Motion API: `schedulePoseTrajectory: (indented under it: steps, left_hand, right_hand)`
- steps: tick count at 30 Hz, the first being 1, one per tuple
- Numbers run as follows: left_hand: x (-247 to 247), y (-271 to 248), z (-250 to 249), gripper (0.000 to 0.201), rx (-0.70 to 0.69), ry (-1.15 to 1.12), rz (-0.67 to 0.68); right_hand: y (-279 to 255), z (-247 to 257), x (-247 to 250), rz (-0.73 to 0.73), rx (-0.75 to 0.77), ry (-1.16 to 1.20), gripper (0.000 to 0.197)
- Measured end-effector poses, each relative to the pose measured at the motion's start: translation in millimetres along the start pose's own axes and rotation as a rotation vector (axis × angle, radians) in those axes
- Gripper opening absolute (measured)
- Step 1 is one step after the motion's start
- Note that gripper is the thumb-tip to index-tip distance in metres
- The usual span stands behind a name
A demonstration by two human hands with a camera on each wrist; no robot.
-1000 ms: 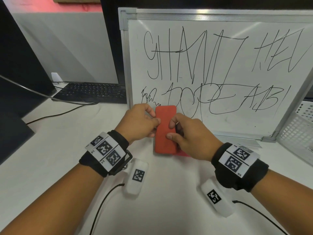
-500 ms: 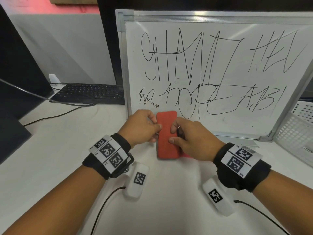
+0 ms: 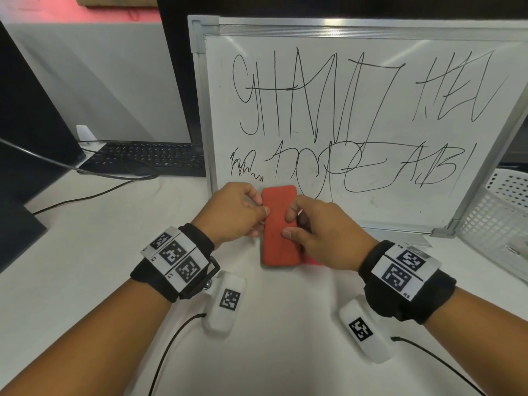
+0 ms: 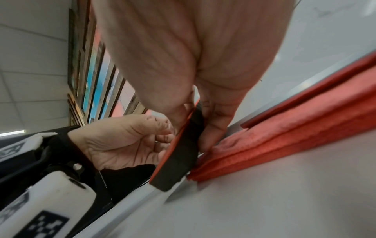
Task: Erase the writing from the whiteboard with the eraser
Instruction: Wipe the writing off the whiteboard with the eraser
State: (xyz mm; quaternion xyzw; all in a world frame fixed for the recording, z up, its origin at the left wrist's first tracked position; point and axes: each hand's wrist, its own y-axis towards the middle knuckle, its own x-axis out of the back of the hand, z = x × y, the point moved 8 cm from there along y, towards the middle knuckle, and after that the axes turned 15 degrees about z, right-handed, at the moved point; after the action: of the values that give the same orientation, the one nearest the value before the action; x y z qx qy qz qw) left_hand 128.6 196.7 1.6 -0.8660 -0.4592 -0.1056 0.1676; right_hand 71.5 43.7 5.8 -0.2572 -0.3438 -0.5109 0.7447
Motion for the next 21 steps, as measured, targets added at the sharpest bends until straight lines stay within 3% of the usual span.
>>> schedulePoseTrajectory:
  steps: [4, 8, 13, 17, 21]
  left_hand:
    - [16.1, -0.8, -13.1, 0.008, -0.076, 0.027, -0.113]
    - [22.4, -1.8, -11.9, 0.016, -0.087, 0.224, -0.181]
    - [6.0, -2.2, -17.5, 0.017, -0.100, 0.480, -0.067]
    - [-8.0, -1.4, -19.9, 0.013, -0.087, 0.644, 0.029]
    - [-12.2, -1.3, -21.0, 0.012, -0.065, 0.786, 0.074]
  right_hand:
    - [-5.4, 0.2, 10.8, -0.074, 0.044, 0.047, 0.017]
    - [-9.2, -14.8, 5.8, 0.086, -0.037, -0.013, 0.018]
    - [-20.5, -21.1, 18.5, 0.031, -0.010, -0.006, 0.018]
    - [-26.9, -29.3, 19.4, 0.090, -0.047, -0.032, 0.017]
    - [-33.7, -28.4, 27.5, 0.004, -0.011, -0.001, 0.017]
